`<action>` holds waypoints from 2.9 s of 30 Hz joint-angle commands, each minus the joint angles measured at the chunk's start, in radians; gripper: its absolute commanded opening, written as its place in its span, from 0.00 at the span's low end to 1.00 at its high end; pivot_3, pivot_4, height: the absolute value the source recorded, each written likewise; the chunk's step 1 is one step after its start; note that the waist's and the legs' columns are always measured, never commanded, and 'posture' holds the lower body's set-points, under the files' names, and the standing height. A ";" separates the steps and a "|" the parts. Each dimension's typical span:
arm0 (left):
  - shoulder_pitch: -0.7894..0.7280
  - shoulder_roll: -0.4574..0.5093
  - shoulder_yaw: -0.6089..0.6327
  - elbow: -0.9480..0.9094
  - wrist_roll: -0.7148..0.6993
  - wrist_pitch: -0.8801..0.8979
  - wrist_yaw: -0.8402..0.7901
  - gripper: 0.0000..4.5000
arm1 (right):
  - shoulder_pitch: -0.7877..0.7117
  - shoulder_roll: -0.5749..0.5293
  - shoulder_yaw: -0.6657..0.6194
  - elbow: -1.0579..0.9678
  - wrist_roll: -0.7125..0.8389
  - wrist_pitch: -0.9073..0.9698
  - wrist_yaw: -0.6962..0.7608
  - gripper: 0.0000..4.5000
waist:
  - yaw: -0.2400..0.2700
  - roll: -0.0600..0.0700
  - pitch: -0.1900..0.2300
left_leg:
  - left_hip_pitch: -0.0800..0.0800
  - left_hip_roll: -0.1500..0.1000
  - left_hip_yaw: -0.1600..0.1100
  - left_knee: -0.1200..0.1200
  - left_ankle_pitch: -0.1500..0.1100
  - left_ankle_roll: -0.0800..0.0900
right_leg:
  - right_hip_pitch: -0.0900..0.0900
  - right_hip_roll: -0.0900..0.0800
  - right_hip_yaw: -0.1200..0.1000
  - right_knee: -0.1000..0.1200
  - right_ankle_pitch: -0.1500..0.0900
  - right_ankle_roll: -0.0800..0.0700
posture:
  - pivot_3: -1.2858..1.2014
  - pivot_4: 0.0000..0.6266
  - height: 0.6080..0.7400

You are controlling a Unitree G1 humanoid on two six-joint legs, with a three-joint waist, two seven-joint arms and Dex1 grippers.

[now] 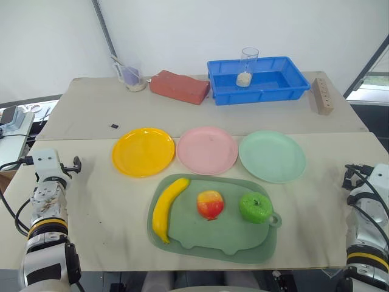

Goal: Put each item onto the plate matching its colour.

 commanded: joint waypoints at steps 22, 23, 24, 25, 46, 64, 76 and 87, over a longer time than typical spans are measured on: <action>0.602 0.186 -0.137 -1.483 -0.550 0.805 -0.584 1.00 | -0.188 -0.218 0.338 -0.583 0.275 0.351 0.795 0.99 | -0.008 0.004 -0.002 | 0.001 0.002 0.004 0.002 0.000 0.001 | -0.002 0.003 0.009 0.001 -0.003 -0.007 | 0.52 0.24 1.00; 0.612 0.180 -0.158 -1.502 -0.550 0.816 -0.582 1.00 | -0.198 -0.221 0.363 -0.633 0.309 0.399 0.837 0.99 | -0.006 0.004 -0.002 | 0.000 0.002 0.005 0.002 -0.001 0.001 | -0.002 0.003 0.010 0.001 -0.004 -0.008 | 0.52 0.24 1.00; 0.613 0.174 -0.182 -1.514 -0.543 0.822 -0.575 1.00 | -0.205 -0.230 0.386 -0.688 0.346 0.451 0.876 0.99 | -0.004 0.004 -0.002 | 0.000 0.002 0.005 0.002 -0.001 0.001 | -0.002 0.003 0.011 0.000 -0.004 -0.008 | 0.52 0.24 1.00; 0.604 0.164 -0.213 -1.519 -0.526 0.824 -0.561 1.00 | -0.205 -0.249 0.412 -0.762 0.405 0.522 0.925 0.99 | 0.001 0.003 -0.001 | 0.000 0.002 0.005 0.002 -0.001 0.001 | -0.003 0.003 0.011 0.000 -0.004 -0.008 | 0.52 0.24 1.00; 0.470 -0.014 -0.490 -1.385 -0.253 0.719 -0.473 0.49 | -0.142 -0.404 0.493 -1.149 0.558 0.774 1.082 1.00 | 0.029 0.002 -0.003 | -0.006 0.002 0.006 0.004 -0.003 0.000 | -0.005 -0.001 0.008 -0.013 -0.002 -0.011 | 0.52 0.24 1.00; 0.190 0.045 -0.206 -1.022 -0.273 0.655 -0.491 0.26 | -0.319 -0.200 0.489 -1.109 0.617 0.867 0.886 1.00 | 0.029 0.001 -0.003 | -0.006 0.002 0.006 0.005 -0.003 0.000 | -0.006 0.000 0.006 -0.010 -0.002 -0.011 | 0.52 0.24 1.00; -0.133 -0.066 -0.326 -0.498 -0.076 0.456 -0.489 0.26 | -0.465 -0.047 0.609 -1.021 0.482 0.891 0.731 1.00 | 0.028 0.004 -0.008 | -0.008 0.004 0.005 0.004 -0.003 0.001 | -0.009 0.005 0.007 -0.002 0.004 0.000 | 0.52 0.24 1.00; -0.167 -0.067 -0.272 -0.520 -0.112 0.415 -0.556 1.00 | -0.410 -0.100 0.577 -1.055 0.494 0.918 0.779 1.00 | 0.026 0.003 -0.008 | -0.008 0.007 -0.003 0.003 -0.003 0.001 | -0.013 0.014 0.010 0.002 0.005 -0.004 | 0.52 0.24 1.00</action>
